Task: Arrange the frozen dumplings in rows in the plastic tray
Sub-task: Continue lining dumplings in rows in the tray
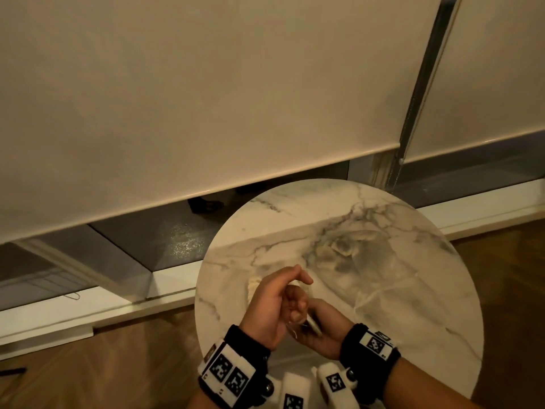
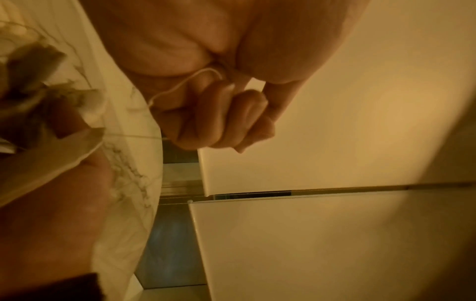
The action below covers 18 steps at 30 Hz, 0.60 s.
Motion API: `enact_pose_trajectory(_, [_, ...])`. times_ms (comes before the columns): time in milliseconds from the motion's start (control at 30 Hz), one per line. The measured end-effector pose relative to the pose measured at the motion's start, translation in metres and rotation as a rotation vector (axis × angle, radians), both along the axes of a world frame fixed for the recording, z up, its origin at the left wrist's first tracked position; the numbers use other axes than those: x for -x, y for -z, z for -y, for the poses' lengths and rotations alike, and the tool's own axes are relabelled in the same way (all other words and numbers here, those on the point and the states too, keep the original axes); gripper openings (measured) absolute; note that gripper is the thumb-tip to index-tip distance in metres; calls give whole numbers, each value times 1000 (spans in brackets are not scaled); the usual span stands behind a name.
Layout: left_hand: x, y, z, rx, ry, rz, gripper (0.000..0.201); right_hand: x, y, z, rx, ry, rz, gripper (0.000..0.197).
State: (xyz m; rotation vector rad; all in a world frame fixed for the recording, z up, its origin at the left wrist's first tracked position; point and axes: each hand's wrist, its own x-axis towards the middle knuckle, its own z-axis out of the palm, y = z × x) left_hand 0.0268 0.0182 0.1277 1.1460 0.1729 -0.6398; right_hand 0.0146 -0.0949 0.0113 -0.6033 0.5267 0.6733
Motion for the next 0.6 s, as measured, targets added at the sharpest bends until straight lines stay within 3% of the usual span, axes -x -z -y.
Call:
enact_pose_trajectory(133, [7, 14, 18, -327, -22, 180, 19, 7, -10, 12, -13, -6, 13, 15])
enact_pose_trajectory(233, [13, 25, 19, -675, 43, 490, 5, 12, -12, 21, -8, 3, -1, 12])
enact_pose_trajectory(367, [19, 33, 13, -1106, 161, 856, 6, 13, -5, 30, -8, 5, -40, 25])
enact_pose_trajectory(433, [25, 35, 14, -1307, 193, 859, 17, 12, -2, 32, 11, 10, -45, 29])
enact_pose_trajectory(500, [30, 38, 17, -1468, 192, 717, 35, 11, 1, 32, 11, 41, -47, 33])
enact_pose_trajectory(600, [32, 47, 23, -1489, 179, 499, 45, 9, 3, 30, 9, 90, -34, 29])
